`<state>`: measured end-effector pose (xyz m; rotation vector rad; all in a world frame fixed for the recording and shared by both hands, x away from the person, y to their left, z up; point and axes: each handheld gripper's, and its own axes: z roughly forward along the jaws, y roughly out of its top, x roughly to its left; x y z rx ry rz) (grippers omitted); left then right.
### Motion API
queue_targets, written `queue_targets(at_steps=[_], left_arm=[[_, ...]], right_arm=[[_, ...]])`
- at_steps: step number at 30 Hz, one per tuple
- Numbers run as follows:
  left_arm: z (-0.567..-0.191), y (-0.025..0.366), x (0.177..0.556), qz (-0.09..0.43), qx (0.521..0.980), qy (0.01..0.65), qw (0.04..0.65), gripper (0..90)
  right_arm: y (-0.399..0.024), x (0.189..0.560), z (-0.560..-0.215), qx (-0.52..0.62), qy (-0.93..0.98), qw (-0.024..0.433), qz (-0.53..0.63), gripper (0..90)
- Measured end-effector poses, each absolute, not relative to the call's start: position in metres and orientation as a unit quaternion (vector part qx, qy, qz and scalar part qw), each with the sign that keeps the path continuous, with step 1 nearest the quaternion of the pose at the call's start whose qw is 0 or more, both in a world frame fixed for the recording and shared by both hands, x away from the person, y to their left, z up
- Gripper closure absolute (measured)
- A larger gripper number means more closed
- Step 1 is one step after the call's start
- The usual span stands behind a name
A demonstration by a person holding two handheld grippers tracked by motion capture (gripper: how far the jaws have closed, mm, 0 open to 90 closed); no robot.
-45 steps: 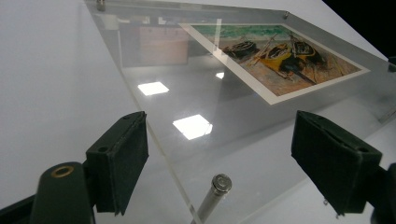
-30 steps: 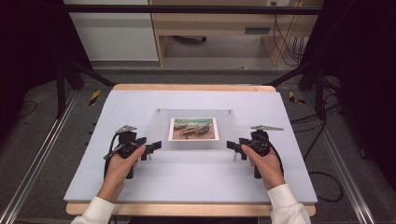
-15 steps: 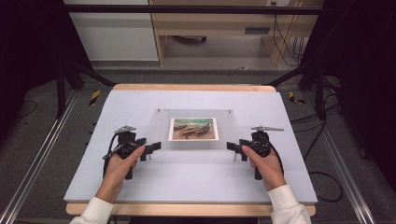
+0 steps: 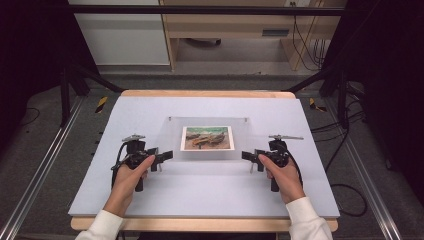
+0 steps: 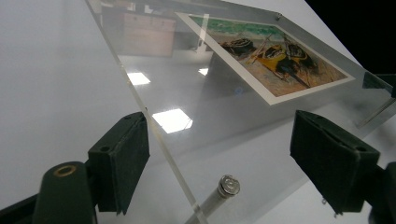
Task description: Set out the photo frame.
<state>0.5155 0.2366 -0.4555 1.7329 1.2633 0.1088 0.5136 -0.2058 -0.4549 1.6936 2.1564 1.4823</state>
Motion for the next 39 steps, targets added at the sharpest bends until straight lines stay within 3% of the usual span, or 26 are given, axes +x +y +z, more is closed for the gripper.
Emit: queue_targets(at_steps=[23, 39], left_arm=[[-0.455, 0.238, 0.516, 0.046, 0.710, 0.517, 0.476, 21.8], [-0.452, 0.241, 0.506, 0.065, 0.707, 0.515, 0.481, 30.6]], right_arm=[[-0.206, 0.514, -0.453, 0.543, 0.696, 0.014, 0.469, 29.5], [-0.206, 0.507, -0.449, 0.524, 0.712, 0.030, 0.467, 32.8]])
